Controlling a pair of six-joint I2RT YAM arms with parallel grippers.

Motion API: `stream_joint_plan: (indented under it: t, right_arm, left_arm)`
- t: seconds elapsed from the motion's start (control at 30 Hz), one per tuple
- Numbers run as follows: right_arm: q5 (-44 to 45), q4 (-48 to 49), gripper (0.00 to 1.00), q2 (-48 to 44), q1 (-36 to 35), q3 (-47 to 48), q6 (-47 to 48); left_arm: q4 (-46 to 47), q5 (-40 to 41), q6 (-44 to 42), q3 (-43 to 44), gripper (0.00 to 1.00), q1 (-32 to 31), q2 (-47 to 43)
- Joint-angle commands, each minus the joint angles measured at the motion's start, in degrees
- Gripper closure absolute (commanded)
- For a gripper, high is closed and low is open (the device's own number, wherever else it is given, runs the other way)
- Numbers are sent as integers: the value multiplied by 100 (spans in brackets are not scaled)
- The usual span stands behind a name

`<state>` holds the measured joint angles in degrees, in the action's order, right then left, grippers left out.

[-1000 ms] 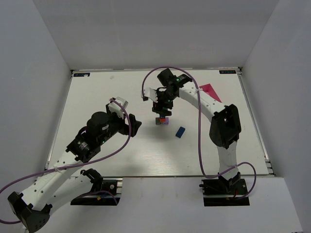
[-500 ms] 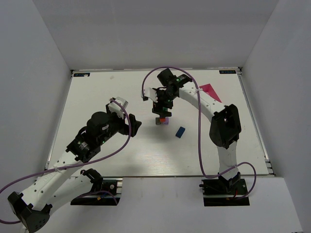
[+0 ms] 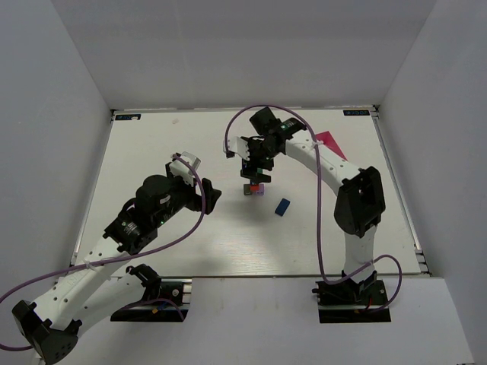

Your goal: Build the wood block tower

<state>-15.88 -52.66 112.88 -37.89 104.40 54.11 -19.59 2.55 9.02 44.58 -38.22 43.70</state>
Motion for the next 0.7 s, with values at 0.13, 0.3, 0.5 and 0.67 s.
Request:
stream_joint_plan:
  t: [0.13,0.3,0.5,0.67]
  right_arm:
    - [111,195,10,-548,36,-218,-137]
    - [217,344,10,-969,54,-525,-181]
    - [313,967,10,-2073,159,-1526,-330]
    - [357,1820,10,-3025,466,-2913,-603]
  left_arm:
    - [79,115,-31,-10,4,7,-90]
    - [79,115,-31,-10,4,7,-90]
    - [79,115,-84,-63,4,7,15]
    - [131,62,-84,-63,5,7,226]
